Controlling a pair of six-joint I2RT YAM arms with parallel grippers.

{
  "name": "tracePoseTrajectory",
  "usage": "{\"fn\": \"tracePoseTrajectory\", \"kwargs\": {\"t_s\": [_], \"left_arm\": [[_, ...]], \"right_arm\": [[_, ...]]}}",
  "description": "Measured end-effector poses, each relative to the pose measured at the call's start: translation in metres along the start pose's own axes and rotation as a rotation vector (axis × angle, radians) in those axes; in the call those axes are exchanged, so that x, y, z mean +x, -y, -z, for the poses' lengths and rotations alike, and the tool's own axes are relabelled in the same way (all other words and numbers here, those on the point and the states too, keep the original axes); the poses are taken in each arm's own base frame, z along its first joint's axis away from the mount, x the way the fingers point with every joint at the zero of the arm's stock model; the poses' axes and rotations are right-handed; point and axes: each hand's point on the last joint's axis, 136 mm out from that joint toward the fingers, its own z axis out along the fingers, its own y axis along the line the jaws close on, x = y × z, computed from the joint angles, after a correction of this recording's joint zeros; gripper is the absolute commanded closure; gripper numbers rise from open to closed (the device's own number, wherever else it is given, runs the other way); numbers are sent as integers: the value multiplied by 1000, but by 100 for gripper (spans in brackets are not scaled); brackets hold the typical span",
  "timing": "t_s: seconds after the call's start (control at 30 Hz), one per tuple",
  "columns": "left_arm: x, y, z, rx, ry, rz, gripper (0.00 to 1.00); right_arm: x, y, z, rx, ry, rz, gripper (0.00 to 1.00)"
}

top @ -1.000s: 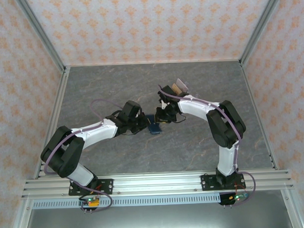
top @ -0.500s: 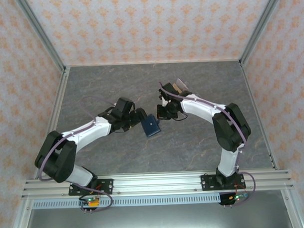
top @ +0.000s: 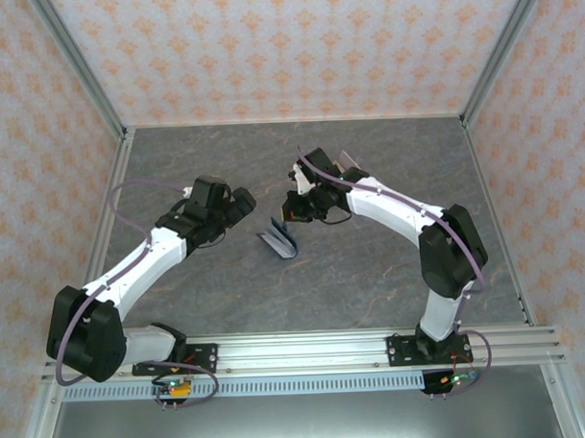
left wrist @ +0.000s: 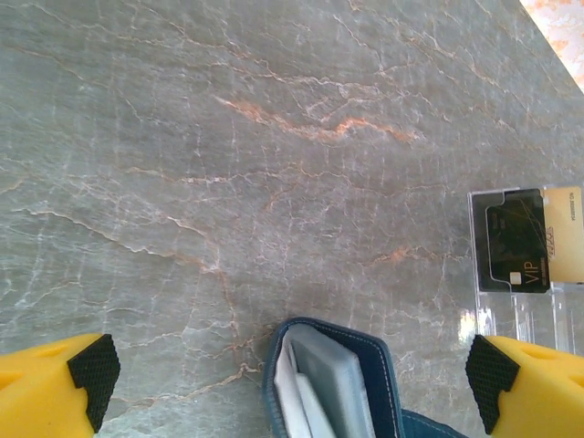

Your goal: Take the credit cards out of the card holder

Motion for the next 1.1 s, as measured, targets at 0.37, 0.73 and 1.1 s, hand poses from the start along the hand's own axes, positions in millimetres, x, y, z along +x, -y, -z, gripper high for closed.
{"fn": "tracePoseTrajectory", "kwargs": {"t_s": [0.37, 0.73, 1.1], "left_arm": [[10, 3, -3, 33, -46, -16, 0], [46, 17, -34, 103, -193, -66, 37], [94, 72, -74, 148, -326, -184, 74]], "right_arm": [[-7, 8, 0, 55, 23, -6, 95], [-10, 88, 7, 246, 60, -134, 95], [19, 135, 1, 349, 12, -208, 94]]}}
